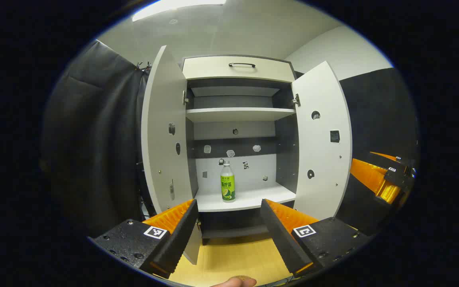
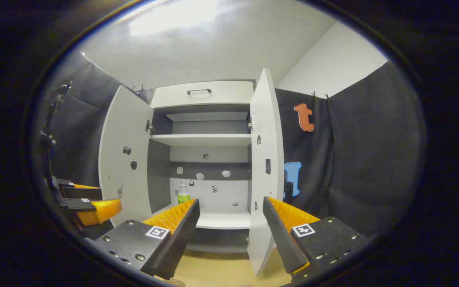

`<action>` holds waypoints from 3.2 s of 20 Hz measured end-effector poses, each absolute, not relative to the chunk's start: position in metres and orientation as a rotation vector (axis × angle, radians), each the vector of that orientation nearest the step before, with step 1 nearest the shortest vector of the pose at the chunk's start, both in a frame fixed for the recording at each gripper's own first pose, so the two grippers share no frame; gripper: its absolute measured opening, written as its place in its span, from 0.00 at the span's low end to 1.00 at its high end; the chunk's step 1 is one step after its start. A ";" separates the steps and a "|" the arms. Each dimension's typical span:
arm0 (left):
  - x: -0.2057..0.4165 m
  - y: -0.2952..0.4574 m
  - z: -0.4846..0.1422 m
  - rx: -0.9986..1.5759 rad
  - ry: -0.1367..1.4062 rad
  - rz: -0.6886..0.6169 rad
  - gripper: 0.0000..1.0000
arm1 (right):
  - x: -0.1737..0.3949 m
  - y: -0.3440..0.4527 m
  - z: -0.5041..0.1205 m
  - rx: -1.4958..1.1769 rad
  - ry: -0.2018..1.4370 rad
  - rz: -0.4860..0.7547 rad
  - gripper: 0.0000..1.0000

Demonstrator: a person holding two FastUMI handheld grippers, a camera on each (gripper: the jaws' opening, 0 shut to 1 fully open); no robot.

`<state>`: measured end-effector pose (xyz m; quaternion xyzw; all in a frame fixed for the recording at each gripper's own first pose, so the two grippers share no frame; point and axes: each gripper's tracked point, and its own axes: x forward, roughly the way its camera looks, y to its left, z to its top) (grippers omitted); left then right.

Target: Grasp the bottle in the cabinet with the left hand and place it on the coaster, then close the right door with the right hand and the left door with the left hand.

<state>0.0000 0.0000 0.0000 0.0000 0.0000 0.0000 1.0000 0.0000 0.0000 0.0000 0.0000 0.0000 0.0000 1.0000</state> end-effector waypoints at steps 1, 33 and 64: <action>-0.002 -0.002 0.003 -0.012 -0.001 0.003 0.99 | -0.001 -0.001 0.002 0.003 -0.004 0.004 0.96; 0.208 -0.046 -0.016 -0.057 0.011 -0.097 0.99 | 0.082 -0.037 -0.007 -0.040 -0.052 -0.036 0.96; 0.383 0.000 -0.062 -0.146 0.039 -0.018 0.78 | 0.037 -0.005 -0.016 -0.001 0.025 -0.064 0.96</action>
